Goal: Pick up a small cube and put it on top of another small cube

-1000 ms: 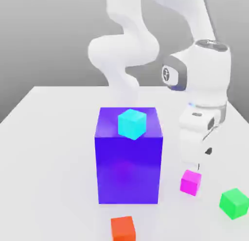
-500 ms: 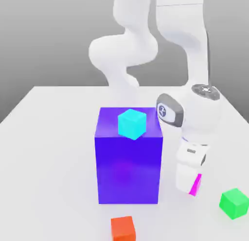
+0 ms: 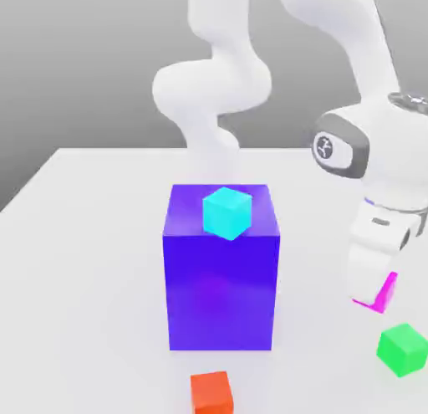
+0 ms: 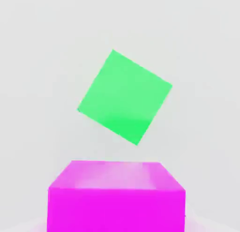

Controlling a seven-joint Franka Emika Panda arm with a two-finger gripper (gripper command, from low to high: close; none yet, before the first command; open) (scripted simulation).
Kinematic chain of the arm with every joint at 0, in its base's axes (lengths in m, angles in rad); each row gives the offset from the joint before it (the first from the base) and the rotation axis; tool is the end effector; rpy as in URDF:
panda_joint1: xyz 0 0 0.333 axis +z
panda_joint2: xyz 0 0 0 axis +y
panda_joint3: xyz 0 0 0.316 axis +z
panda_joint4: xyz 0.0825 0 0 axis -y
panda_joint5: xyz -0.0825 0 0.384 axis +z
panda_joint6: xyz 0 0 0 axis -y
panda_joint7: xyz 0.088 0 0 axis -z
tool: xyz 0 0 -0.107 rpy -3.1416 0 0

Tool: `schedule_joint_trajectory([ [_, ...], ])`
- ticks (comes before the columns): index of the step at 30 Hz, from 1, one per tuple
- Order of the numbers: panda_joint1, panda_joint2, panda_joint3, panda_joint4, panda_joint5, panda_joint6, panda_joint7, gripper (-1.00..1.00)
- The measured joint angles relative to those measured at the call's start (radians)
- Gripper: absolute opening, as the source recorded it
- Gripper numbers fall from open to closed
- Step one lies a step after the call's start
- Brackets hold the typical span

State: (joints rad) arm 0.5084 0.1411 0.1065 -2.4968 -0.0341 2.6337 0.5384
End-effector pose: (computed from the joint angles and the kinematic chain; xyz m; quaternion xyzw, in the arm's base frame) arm 0.3839 0.2734 0.2308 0.9986 0.0526 -0.0009 0.0015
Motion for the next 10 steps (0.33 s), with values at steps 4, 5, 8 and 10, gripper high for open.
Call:
schedule_joint_trajectory([
  [4,0.019,0.088,-0.009,0.079,-0.011,0.011,0.061,-1.0],
  [5,0.024,0.122,-0.014,0.084,-0.019,0.04,0.068,-1.0],
  [8,0.03,0.178,-0.022,0.089,-0.031,0.091,0.079,1.0],
  [10,0.03,0.178,-0.022,0.089,-0.031,0.091,0.079,1.0],
])
